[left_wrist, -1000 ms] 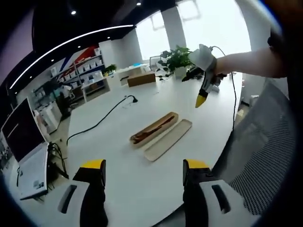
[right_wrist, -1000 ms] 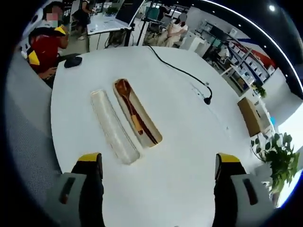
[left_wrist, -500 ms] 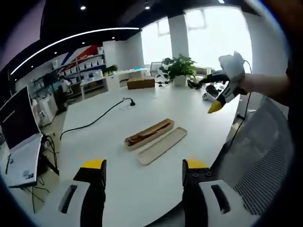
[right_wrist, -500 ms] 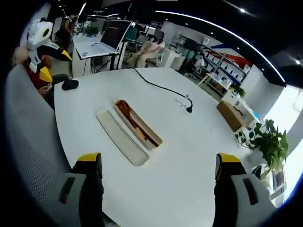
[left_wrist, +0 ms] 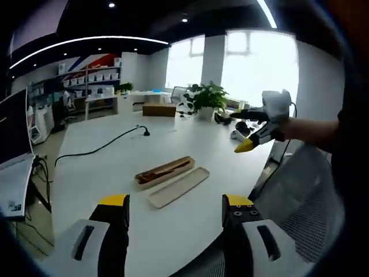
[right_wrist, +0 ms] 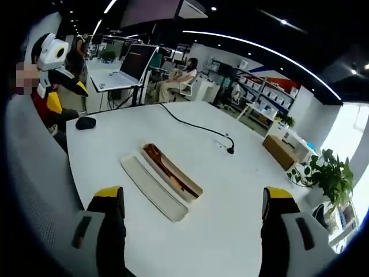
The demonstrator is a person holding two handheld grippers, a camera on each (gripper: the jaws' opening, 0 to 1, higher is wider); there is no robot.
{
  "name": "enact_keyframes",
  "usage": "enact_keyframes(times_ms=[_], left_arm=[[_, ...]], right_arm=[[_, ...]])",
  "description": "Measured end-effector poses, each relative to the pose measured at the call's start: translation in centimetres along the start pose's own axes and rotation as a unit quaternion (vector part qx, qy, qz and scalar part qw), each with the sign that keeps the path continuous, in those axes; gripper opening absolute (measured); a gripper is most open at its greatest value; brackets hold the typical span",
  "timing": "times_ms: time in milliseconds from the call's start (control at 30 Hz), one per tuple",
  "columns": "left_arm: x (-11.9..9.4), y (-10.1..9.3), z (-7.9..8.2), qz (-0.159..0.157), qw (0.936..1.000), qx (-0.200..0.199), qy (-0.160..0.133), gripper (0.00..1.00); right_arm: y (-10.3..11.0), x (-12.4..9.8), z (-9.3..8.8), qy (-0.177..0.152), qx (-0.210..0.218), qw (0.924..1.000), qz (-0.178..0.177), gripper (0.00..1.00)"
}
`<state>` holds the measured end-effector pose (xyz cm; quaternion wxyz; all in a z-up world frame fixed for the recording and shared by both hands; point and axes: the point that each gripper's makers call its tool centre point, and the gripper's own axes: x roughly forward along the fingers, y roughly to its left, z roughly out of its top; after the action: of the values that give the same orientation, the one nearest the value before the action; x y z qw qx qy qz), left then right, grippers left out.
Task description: Arrange the utensils inside the cutlery case until each visible utensil rests in its matching compartment.
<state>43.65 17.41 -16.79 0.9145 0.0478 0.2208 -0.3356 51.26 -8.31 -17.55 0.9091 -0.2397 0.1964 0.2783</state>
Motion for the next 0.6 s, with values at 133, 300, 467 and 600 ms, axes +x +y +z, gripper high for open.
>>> enact_keyframes(times_ms=[133,300,467,600], left_arm=[[0.8,0.8,-0.1,0.0,0.9997,0.019,0.014,0.68],[3.4,0.4,-0.1,-0.047,0.9985,0.027,0.014,0.66],[6.1,-0.2,-2.0,-0.103,0.9929,0.039,0.046,0.68],[7.9,0.8,-3.1,-0.11,0.9907,0.057,0.057,0.69]], right_arm=[[1.2,0.8,-0.4,0.003,0.017,0.9996,0.023,0.98],[1.0,1.3,-0.8,0.019,0.005,0.9994,0.028,0.93],[1.1,1.1,-0.2,0.002,0.004,0.9994,0.035,0.92],[0.4,1.3,-1.1,0.023,-0.033,0.998,0.049,0.84]])
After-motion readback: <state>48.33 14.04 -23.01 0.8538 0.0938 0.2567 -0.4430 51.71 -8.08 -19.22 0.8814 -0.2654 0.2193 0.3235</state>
